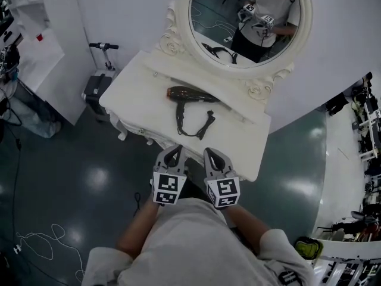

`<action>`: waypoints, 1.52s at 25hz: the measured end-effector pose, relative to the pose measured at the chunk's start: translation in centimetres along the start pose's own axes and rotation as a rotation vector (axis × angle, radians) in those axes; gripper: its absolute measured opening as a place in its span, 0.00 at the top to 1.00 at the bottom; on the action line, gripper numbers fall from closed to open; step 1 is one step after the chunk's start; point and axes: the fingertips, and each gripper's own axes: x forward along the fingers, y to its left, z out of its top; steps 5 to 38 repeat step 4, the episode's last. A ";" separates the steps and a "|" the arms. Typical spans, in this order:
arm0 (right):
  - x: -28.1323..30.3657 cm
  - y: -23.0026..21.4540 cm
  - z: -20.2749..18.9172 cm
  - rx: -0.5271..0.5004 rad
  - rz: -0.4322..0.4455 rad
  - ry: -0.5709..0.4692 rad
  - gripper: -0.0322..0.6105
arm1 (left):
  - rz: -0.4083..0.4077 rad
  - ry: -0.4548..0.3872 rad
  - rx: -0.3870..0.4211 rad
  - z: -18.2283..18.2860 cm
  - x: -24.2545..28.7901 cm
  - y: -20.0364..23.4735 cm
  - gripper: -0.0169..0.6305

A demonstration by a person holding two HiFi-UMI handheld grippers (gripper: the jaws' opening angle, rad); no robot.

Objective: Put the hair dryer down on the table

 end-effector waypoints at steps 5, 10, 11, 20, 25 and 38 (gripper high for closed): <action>-0.2 0.9 -0.1 -0.006 -0.002 0.015 0.93 | -0.018 -0.006 -0.007 0.0 -0.7 -0.2 0.96; -0.2 0.9 -0.1 -0.006 -0.002 0.015 0.93 | -0.018 -0.006 -0.007 0.0 -0.7 -0.2 0.96; -0.2 0.9 -0.1 -0.006 -0.002 0.015 0.93 | -0.018 -0.006 -0.007 0.0 -0.7 -0.2 0.96; -0.2 0.9 -0.1 -0.006 -0.002 0.015 0.93 | -0.018 -0.006 -0.007 0.0 -0.7 -0.2 0.96; -0.2 0.9 -0.1 -0.006 -0.002 0.015 0.93 | -0.018 -0.006 -0.007 0.0 -0.7 -0.2 0.96; -0.2 0.9 -0.1 -0.006 -0.002 0.015 0.93 | -0.018 -0.006 -0.007 0.0 -0.7 -0.2 0.96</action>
